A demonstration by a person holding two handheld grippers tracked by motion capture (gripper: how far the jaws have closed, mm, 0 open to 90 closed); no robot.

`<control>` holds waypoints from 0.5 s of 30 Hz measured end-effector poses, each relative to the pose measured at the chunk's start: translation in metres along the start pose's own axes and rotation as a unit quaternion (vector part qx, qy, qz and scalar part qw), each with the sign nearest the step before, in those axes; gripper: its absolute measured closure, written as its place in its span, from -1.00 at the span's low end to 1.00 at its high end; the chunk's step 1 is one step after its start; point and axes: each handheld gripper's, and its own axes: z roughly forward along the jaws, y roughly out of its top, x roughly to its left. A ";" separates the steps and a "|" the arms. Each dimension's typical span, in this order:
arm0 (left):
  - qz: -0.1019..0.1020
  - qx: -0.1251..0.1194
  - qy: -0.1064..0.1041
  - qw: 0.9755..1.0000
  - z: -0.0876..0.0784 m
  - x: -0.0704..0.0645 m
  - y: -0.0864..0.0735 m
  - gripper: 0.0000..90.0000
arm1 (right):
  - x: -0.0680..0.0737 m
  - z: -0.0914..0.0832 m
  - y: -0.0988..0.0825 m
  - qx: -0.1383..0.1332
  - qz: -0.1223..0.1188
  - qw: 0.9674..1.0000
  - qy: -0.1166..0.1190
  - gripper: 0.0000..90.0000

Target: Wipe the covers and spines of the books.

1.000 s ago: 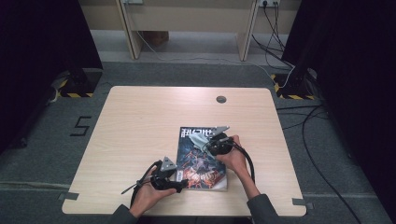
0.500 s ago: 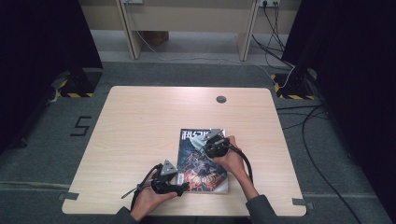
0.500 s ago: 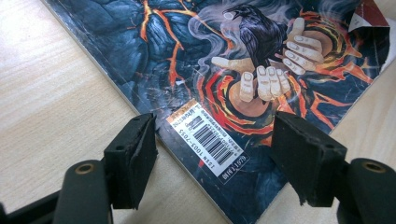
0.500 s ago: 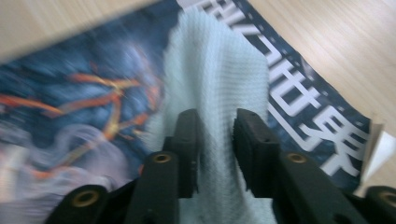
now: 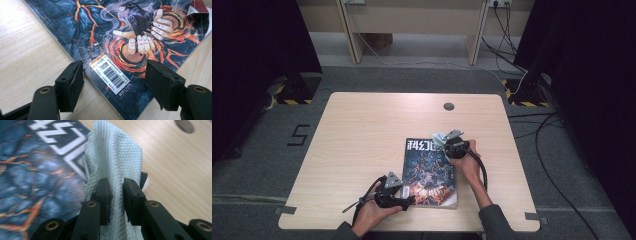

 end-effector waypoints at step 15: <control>-0.001 -0.009 0.000 1.000 0.000 -0.001 -0.002 -0.32 | 0.025 0.002 0.008 -0.019 -0.020 0.999 0.028 0.73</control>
